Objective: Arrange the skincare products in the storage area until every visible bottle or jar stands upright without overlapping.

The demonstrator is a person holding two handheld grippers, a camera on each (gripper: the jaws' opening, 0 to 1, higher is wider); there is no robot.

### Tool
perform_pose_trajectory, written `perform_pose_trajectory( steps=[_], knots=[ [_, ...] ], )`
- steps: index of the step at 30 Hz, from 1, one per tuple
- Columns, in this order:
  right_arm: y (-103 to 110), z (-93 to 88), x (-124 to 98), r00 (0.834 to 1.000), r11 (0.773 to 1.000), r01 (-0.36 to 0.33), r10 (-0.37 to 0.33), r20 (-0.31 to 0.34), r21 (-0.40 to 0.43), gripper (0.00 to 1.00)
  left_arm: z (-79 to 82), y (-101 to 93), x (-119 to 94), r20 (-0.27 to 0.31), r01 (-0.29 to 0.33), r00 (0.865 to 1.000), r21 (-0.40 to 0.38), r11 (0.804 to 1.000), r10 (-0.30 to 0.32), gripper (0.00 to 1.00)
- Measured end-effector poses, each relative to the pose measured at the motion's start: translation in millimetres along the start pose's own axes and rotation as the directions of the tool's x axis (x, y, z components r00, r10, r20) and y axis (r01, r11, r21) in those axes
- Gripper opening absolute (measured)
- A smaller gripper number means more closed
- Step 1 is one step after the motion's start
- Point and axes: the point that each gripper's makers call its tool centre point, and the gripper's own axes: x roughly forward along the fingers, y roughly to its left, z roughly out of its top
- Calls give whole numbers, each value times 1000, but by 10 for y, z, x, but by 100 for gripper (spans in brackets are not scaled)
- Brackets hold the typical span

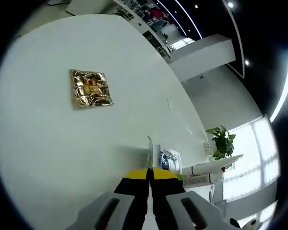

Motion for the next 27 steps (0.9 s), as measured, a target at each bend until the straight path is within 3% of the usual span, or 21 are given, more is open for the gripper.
perform_pose_trajectory(
  steps=[3,9,15,27],
  knots=[
    [56,-33,25,1000,999,-11,10,-26,-38,55,1,0,71,-4,0,1000,-21,1000,0,1],
    [13,-56,21,999,999,6,-7,-34,-32,55,40,34,166,-14,-24,1000,-15,1000,24,1],
    [-25,-5,36,1000,999,24,-25,-19,-35,55,8,143,189,-64,-91,993,51,995,94,2],
    [59,-68,62,999,998,-8,5,-44,-60,55,86,166,201,-63,-123,990,87,989,129,6]
  ],
)
